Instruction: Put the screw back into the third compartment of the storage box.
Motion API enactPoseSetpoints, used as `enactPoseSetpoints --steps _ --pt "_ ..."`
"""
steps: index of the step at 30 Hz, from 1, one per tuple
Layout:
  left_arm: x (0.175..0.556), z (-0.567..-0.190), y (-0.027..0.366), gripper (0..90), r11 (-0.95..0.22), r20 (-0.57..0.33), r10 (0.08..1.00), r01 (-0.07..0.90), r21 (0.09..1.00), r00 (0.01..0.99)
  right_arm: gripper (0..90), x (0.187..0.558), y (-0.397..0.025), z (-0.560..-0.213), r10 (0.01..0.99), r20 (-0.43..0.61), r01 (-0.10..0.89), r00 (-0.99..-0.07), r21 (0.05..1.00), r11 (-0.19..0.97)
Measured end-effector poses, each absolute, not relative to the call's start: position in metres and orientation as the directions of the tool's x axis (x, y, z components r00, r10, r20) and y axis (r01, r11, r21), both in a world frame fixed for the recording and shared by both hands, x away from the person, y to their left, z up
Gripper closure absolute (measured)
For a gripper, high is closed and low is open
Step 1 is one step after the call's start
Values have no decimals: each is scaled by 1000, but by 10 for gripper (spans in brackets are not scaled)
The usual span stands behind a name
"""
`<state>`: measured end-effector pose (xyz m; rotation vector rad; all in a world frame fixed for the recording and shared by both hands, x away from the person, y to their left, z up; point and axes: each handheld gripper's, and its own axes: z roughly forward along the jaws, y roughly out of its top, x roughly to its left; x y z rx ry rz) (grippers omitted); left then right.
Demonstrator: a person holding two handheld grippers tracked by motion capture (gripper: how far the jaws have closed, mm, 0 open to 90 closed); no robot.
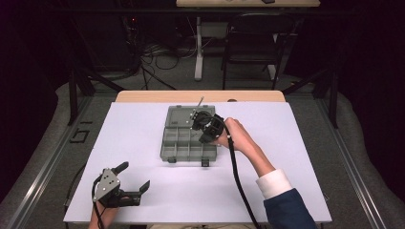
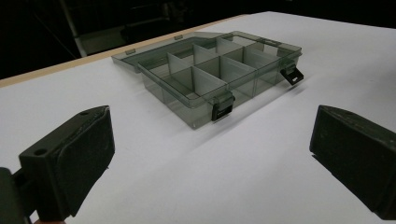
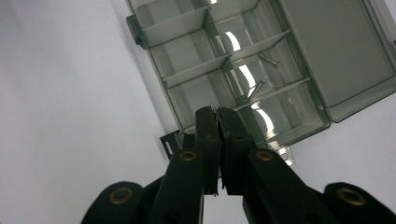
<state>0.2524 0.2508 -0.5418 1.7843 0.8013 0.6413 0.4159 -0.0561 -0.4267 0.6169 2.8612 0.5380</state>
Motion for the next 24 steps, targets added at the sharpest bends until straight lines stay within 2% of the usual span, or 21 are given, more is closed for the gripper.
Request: enactPoseSetpoints --steps 24 --pt "252 -542 251 1 -247 53 771 221 944 634 879 445 -41 -435 485 -123 416 -866 361 835"
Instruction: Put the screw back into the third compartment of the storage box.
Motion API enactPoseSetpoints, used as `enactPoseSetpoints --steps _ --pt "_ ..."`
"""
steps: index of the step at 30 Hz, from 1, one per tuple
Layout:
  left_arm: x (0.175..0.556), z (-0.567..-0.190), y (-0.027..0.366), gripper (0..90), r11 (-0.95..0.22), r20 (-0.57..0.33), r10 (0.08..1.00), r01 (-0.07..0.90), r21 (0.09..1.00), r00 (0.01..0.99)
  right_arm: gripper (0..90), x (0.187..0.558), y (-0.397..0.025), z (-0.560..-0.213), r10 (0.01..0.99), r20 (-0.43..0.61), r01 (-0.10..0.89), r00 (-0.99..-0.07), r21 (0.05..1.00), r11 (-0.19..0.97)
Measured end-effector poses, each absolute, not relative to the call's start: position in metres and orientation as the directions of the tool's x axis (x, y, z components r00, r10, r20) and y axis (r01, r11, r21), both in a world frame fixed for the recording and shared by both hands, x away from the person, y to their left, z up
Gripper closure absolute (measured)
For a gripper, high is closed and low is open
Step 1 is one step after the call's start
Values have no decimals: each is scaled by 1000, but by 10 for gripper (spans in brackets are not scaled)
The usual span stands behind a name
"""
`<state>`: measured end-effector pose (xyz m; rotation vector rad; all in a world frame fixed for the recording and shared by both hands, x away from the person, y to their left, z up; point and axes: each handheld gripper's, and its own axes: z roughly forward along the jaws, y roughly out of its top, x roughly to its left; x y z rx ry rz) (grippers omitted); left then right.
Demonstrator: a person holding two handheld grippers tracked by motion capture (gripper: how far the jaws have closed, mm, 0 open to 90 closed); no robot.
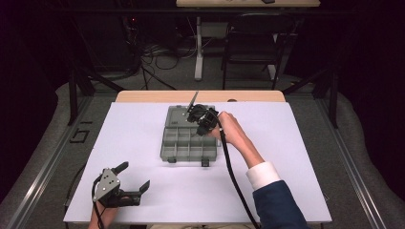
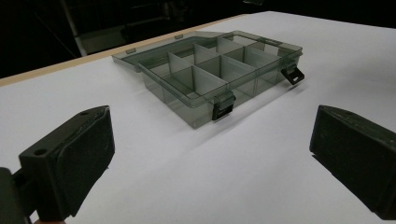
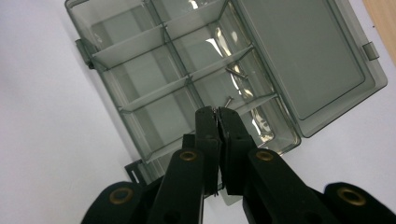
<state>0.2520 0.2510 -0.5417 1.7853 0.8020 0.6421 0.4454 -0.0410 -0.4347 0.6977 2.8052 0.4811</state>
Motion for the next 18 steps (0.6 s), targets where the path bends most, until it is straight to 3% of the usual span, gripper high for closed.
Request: enactPoseSetpoints --steps 18 --pt "251 -542 251 1 -244 53 771 216 945 635 878 475 -19 -454 523 -144 466 -840 303 831"
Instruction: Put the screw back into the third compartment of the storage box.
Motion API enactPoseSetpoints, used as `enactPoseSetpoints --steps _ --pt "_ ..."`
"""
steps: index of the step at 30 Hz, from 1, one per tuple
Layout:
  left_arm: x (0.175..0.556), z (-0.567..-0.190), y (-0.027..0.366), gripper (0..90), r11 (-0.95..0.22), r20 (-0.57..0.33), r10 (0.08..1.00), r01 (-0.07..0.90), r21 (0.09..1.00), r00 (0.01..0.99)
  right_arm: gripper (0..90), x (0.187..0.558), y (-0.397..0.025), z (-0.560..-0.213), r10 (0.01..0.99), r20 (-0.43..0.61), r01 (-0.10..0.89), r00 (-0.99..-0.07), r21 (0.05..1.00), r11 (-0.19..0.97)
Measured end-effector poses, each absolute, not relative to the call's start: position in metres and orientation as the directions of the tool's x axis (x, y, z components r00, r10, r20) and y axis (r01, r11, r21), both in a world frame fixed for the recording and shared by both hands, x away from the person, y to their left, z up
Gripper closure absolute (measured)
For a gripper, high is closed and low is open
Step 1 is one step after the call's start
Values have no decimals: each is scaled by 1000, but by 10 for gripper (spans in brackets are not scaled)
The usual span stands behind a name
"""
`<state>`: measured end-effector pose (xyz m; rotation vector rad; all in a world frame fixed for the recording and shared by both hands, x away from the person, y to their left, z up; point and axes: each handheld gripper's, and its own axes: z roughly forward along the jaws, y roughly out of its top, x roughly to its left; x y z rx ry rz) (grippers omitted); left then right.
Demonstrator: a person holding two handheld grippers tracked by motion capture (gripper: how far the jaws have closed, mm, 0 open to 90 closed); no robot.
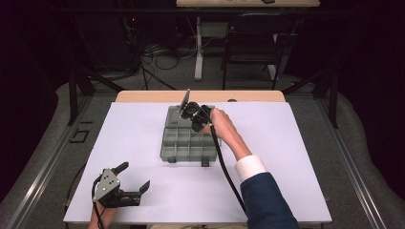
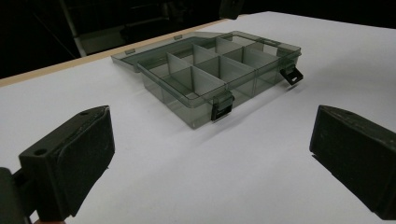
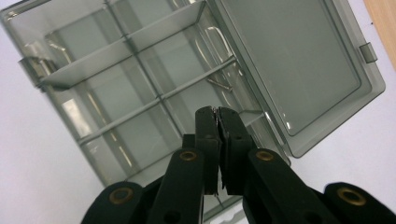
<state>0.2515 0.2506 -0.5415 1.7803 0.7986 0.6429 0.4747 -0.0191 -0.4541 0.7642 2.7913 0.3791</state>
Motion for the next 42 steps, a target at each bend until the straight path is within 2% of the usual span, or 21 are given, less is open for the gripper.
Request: enactPoseSetpoints --steps 11,14,19,25,31,42 --pt "252 -541 251 2 -243 51 769 217 946 637 869 488 -2 -481 530 -141 491 -836 240 838" --pt "251 -541 251 2 -246 54 767 216 945 639 723 490 -4 -484 549 -137 502 -825 270 822" --pt "252 -541 251 1 -243 53 769 216 946 637 603 486 -11 -478 568 -107 513 -816 316 798" --pt "251 -541 250 1 -247 53 765 217 944 642 353 467 -25 -471 570 -83 496 -818 402 770" --pt "252 -541 251 2 -250 58 770 217 944 635 161 440 -37 -461 550 -77 454 -832 477 753" --pt "252 -541 252 2 -248 54 770 220 944 636 10 390 -68 -456 535 -71 384 -842 619 685"
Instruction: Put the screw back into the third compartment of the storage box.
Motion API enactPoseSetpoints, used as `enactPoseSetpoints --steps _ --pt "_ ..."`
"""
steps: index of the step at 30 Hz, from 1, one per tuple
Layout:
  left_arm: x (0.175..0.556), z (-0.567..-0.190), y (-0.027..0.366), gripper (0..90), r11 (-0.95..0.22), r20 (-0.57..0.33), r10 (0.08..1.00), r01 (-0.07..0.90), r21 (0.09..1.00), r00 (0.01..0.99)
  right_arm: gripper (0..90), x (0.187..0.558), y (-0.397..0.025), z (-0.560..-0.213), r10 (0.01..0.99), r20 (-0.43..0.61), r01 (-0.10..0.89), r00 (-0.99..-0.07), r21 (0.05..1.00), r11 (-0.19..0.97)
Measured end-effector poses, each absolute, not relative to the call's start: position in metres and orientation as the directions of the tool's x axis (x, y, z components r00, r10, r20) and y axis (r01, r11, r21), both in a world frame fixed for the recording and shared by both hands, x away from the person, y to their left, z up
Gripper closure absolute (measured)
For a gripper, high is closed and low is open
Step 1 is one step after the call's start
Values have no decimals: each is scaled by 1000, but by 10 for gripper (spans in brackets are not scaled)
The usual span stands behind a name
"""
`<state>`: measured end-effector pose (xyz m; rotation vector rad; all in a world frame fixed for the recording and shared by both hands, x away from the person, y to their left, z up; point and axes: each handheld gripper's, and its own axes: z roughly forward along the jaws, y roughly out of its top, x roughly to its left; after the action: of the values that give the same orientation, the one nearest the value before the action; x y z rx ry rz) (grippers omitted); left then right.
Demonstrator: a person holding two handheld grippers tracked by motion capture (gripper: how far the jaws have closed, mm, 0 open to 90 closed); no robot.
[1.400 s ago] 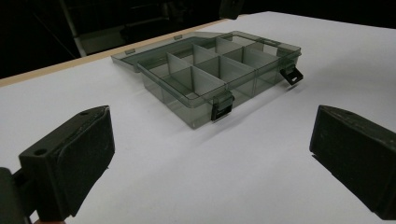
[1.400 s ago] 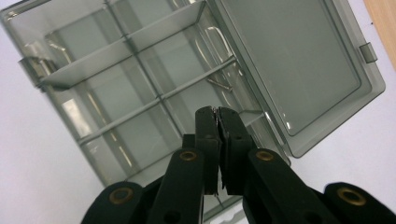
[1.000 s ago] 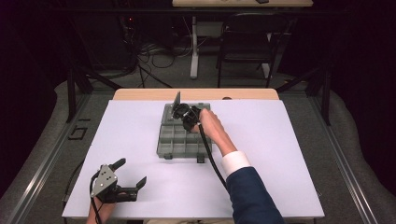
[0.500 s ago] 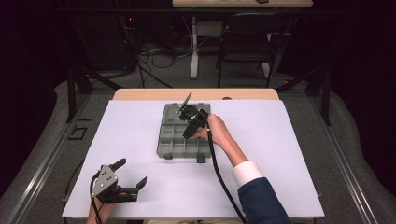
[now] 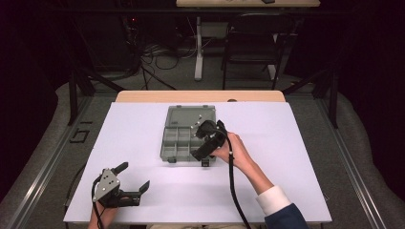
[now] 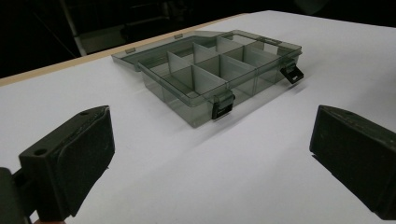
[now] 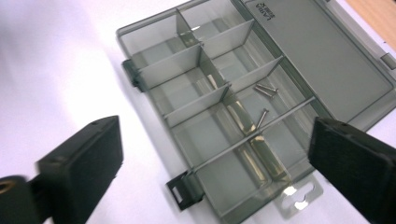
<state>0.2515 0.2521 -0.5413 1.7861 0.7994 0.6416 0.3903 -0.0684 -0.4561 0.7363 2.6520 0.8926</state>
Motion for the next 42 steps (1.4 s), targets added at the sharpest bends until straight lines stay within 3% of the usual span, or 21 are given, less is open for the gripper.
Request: enactPoseSetpoints --steps 7,22,42 --pt "251 -541 252 1 -251 59 769 217 943 636 0 356 -91 -453 538 -74 337 -840 707 622" --pt "252 -542 252 1 -250 54 772 225 942 633 0 308 -141 -468 589 -100 293 -802 794 533" --pt "252 -542 252 1 -257 56 772 230 939 633 0 261 -198 -503 718 -117 244 -686 893 379"
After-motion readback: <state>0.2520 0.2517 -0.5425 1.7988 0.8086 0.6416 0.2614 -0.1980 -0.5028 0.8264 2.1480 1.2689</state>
